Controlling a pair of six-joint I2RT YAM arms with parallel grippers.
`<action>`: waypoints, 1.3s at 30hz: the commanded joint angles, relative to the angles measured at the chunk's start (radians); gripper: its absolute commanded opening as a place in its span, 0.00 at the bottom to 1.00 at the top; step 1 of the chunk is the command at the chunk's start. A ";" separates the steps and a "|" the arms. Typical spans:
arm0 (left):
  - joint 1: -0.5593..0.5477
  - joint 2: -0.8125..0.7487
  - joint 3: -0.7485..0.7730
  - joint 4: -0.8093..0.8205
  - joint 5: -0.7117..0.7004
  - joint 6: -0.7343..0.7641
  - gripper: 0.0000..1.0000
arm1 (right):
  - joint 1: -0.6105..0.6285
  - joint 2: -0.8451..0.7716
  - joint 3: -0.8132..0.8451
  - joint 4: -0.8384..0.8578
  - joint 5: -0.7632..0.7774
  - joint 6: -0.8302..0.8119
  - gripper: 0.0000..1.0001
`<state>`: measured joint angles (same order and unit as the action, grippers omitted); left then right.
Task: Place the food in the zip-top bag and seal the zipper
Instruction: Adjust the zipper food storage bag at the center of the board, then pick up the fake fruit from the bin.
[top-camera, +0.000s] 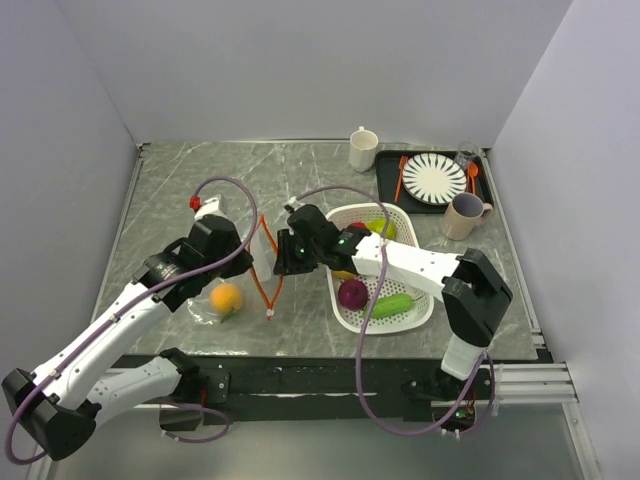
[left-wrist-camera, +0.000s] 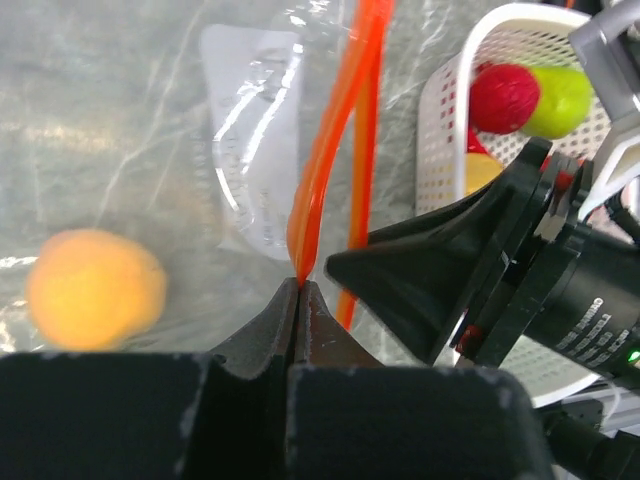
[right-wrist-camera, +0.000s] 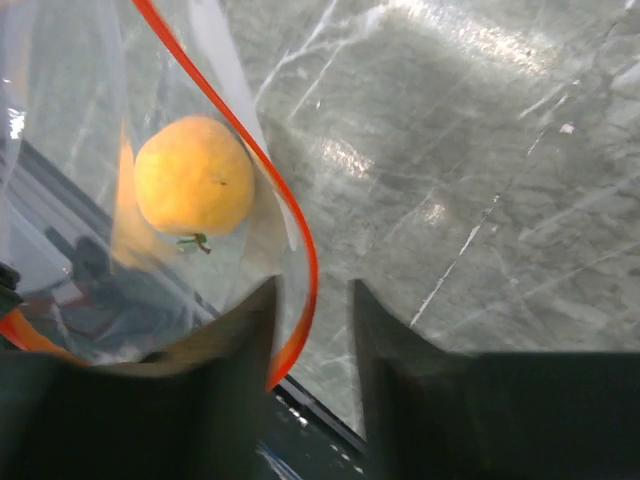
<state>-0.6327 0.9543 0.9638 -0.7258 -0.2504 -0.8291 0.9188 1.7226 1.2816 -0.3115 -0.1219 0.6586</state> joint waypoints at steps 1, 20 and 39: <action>-0.002 -0.005 -0.007 0.108 0.026 -0.005 0.01 | -0.006 -0.116 -0.028 -0.001 0.120 -0.020 0.54; -0.002 0.018 -0.057 0.229 0.148 0.033 0.01 | -0.139 -0.508 -0.358 -0.205 0.315 0.015 0.94; -0.004 0.018 -0.060 0.232 0.172 0.045 0.01 | -0.161 -0.419 -0.462 -0.167 0.240 -0.034 0.99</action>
<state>-0.6327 0.9882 0.9031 -0.5282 -0.0937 -0.8059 0.7650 1.2732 0.8326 -0.5159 0.1310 0.6380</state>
